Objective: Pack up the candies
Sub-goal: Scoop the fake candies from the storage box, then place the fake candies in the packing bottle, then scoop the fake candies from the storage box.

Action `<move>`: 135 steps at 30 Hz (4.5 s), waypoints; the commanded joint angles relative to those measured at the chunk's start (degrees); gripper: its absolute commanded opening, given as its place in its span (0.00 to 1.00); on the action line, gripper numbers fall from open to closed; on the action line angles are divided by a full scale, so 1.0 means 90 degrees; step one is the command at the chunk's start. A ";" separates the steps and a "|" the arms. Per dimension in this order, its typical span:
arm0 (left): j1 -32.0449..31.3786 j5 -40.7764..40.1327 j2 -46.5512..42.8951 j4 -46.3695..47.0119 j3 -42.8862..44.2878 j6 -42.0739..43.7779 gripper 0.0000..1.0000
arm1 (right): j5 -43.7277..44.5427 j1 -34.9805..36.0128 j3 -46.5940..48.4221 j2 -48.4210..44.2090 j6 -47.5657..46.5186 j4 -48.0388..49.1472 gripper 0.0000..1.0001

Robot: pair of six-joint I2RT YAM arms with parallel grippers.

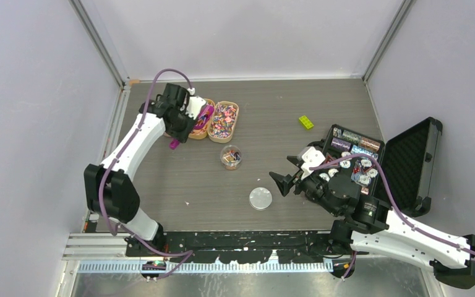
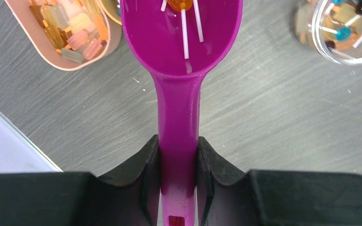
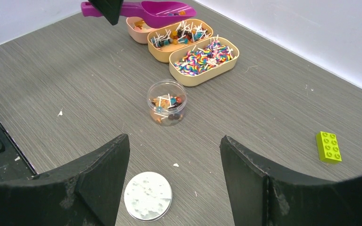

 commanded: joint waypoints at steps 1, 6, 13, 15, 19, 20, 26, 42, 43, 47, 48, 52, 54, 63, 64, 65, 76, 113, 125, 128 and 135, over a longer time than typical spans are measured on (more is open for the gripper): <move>-0.0197 0.0401 -0.0534 -0.0566 0.0244 0.0306 0.00 | 0.0084 0.0051 0.0144 -0.0112 0.0027 0.0024 0.75; -0.0593 0.0451 -0.0908 -0.1024 0.0254 0.0652 0.00 | 0.0125 0.0045 0.0173 -0.0166 0.0046 -0.0100 0.75; -0.1208 0.0127 -0.1207 -0.1572 0.0314 0.0933 0.00 | 0.0224 0.0051 0.0194 -0.0305 0.0051 -0.0189 0.75; -0.1351 0.0076 -0.1211 -0.1732 0.0327 0.0965 0.00 | 0.0227 0.0046 0.0218 -0.0317 0.0062 -0.0233 0.75; -0.1823 -0.0588 -0.1197 -0.1979 0.0258 0.1050 0.00 | 0.0237 0.0045 0.0251 -0.0357 0.0104 -0.0293 0.75; -0.1928 -0.0659 -0.1193 -0.2020 0.0225 0.1114 0.00 | 0.0243 0.0051 0.0251 -0.0364 0.0104 -0.0293 0.75; -0.2201 -0.0890 -0.1185 -0.2055 0.0128 0.1211 0.00 | 0.0261 0.0051 0.0281 -0.0347 0.0075 -0.0293 0.74; -0.2613 -0.1932 -0.0345 -0.2586 0.0340 0.1291 0.00 | 0.0300 0.0050 0.0345 -0.0444 -0.0011 -0.0310 0.75; -0.2631 -0.1978 -0.0297 -0.2618 0.0361 0.1285 0.00 | 0.0297 0.0046 0.0347 -0.0453 -0.0021 -0.0317 0.74; -0.2778 -0.2297 -0.0128 -0.2703 0.0429 0.1262 0.00 | 0.0303 0.0045 0.0327 -0.0493 -0.0027 -0.0334 0.75; -0.2839 -0.2412 -0.0074 -0.2751 0.0442 0.1267 0.00 | 0.0303 0.0048 0.0318 -0.0494 -0.0032 -0.0325 0.74; -0.3103 -0.2830 0.0100 -0.2945 0.0500 0.1277 0.00 | 0.0298 0.0048 0.0324 -0.0494 -0.0042 -0.0322 0.75; -0.3160 -0.2916 0.0151 -0.2991 0.0536 0.1290 0.00 | 0.0288 0.0048 0.0324 -0.0494 -0.0056 -0.0309 0.75; -0.3205 -0.3253 0.0367 -0.3046 0.0640 0.1278 0.00 | 0.0307 0.0049 0.0322 -0.0474 -0.0110 -0.0283 0.75; -0.3212 -0.3270 0.0369 -0.3000 0.0619 0.1294 0.00 | 0.0308 0.0044 0.0315 -0.0473 -0.0110 -0.0277 0.74; -0.3219 -0.3304 0.0358 -0.2964 0.0591 0.1302 0.00 | 0.0303 0.0047 0.0303 -0.0469 -0.0110 -0.0254 0.74; -0.3201 -0.3179 -0.0128 -0.2421 0.0508 0.1139 0.00 | 0.0321 0.0044 0.0261 -0.0482 -0.0120 -0.0268 0.75; -0.0621 -0.1798 0.1962 -0.3909 0.3474 -0.0887 0.00 | 0.0419 0.0051 0.0178 -0.0816 -0.0015 -0.0517 0.75; -0.0278 -0.1830 0.2955 -0.4308 0.4042 -0.0787 0.00 | 0.0501 0.0044 0.0224 -0.0925 -0.0156 -0.0676 0.75; -0.0230 -0.1859 0.3170 -0.4321 0.4112 -0.0710 0.00 | 0.0502 0.0044 0.0237 -0.0908 -0.0188 -0.0662 0.75; -0.0198 -0.1883 0.3748 -0.4338 0.4457 -0.0598 0.00 | 0.0534 0.0046 0.0302 -0.0861 -0.0256 -0.0670 0.74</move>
